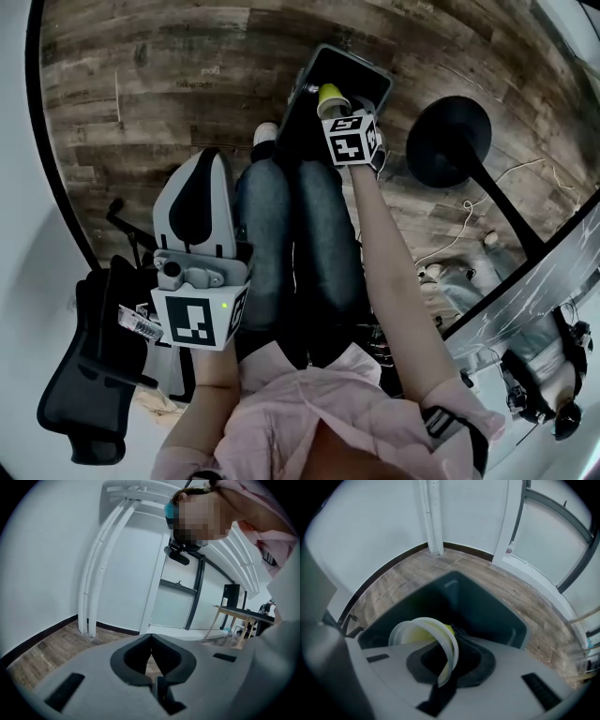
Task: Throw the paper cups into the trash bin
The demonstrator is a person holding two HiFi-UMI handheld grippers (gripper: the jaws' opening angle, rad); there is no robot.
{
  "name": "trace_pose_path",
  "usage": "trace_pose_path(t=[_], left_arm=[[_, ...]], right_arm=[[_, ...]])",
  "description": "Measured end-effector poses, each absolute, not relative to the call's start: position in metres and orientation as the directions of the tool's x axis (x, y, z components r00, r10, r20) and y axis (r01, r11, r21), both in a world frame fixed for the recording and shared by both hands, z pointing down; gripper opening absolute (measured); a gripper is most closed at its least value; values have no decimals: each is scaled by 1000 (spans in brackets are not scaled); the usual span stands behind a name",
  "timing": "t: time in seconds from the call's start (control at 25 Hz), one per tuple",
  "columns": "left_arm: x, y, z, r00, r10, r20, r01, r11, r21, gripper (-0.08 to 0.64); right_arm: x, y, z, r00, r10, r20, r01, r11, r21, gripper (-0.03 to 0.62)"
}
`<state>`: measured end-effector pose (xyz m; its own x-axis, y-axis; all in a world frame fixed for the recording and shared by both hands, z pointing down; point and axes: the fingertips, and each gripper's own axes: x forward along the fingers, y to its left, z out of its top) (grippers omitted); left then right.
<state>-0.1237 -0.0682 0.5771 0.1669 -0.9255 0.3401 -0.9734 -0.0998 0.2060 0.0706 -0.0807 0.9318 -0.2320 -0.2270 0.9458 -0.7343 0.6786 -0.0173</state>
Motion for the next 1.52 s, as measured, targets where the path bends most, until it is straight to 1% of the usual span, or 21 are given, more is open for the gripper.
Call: trace_pose_path(t=[0.28,1.28,1.52], left_arm=[[-126,-70,578,165,-929,331,-973,-98,211,15],[-120,-69,574,166,-933,318,-973,-102,207,15],[-123,-70,571,163,-934,318,-973,-99,207,15]], right_arm=[[67,-74,935,-221,-213,952,-680,733,6,40],[67,-72,934,-232,-220,948,-664,747,11,41],[69,-68,935,-217,-198,956,-670,742,1,41]])
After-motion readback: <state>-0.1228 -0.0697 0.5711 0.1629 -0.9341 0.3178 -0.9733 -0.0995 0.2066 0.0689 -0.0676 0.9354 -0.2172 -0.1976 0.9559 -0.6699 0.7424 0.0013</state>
